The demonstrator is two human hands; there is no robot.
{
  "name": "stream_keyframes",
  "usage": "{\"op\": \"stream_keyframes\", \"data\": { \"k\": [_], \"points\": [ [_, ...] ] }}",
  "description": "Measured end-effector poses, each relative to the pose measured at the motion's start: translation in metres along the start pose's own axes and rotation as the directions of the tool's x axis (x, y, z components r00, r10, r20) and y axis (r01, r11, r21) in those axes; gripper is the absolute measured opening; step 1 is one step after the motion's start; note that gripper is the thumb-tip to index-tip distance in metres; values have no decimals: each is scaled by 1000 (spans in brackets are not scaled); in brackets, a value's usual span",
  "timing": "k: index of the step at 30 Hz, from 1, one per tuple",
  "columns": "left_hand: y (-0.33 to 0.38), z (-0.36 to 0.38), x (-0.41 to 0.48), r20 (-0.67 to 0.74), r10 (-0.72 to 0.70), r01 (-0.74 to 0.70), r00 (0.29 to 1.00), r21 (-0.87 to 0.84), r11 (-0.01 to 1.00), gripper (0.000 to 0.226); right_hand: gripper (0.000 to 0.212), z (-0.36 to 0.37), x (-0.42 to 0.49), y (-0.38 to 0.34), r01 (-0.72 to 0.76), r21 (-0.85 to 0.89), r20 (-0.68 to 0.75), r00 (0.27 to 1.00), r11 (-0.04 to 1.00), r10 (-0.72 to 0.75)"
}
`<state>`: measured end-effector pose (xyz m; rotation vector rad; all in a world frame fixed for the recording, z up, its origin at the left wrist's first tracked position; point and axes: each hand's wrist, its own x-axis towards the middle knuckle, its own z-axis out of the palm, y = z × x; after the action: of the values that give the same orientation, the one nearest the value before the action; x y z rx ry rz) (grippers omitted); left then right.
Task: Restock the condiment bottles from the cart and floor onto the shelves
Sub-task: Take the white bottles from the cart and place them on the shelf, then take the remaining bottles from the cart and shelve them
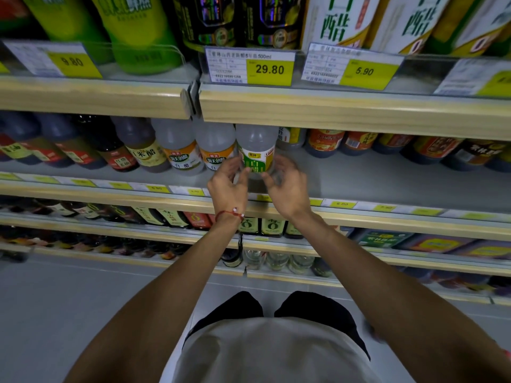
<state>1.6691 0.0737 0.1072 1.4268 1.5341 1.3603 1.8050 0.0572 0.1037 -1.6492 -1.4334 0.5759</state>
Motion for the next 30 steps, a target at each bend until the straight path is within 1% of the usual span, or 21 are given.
{"op": "stream_keyframes", "data": {
  "k": [2,4,5,6,8,11,14,17,19,21,25,30],
  "points": [
    [5,-10,-8,8,40,-41,999,69,997,29,38,-9,-14,-9,6,-111,-12,1000,994,-7],
    [8,-23,-15,64,89,-100,994,201,974,32,34,-19,-30,-19,76,-257,-4,997,964,-79],
    [8,-30,-19,110,110,-137,988,288,948,35,33,-22,-37,-22,125,-339,17,992,933,-127],
    [10,-37,-23,158,132,-183,979,375,909,37,34,-25,-42,-25,175,-409,42,984,896,-173],
    [12,-50,-31,242,176,-281,954,520,807,42,35,-31,-51,-29,268,-495,98,962,826,-254],
    [19,-68,-44,324,189,-365,927,665,652,51,37,-40,-58,-36,387,-549,177,920,741,-349],
    [26,-88,-60,344,141,-362,928,748,556,55,44,-46,-64,-45,467,-555,249,883,688,-398],
    [32,-111,-80,328,129,-349,936,808,475,52,47,-43,-74,-54,540,-517,315,841,664,-439],
    [35,-127,-95,354,122,-372,927,837,402,52,49,-38,-81,-61,589,-489,372,808,643,-457],
    [36,-145,-108,370,111,-385,922,854,351,55,50,-30,-90,-69,634,-460,422,772,621,-475],
    [36,-190,-121,276,82,-287,958,895,341,57,54,-5,-105,-96,699,-427,512,710,573,-484],
    [24,-265,-141,152,33,-153,988,920,361,62,56,44,-139,-145,762,-341,561,635,551,-531]
  ]
}}
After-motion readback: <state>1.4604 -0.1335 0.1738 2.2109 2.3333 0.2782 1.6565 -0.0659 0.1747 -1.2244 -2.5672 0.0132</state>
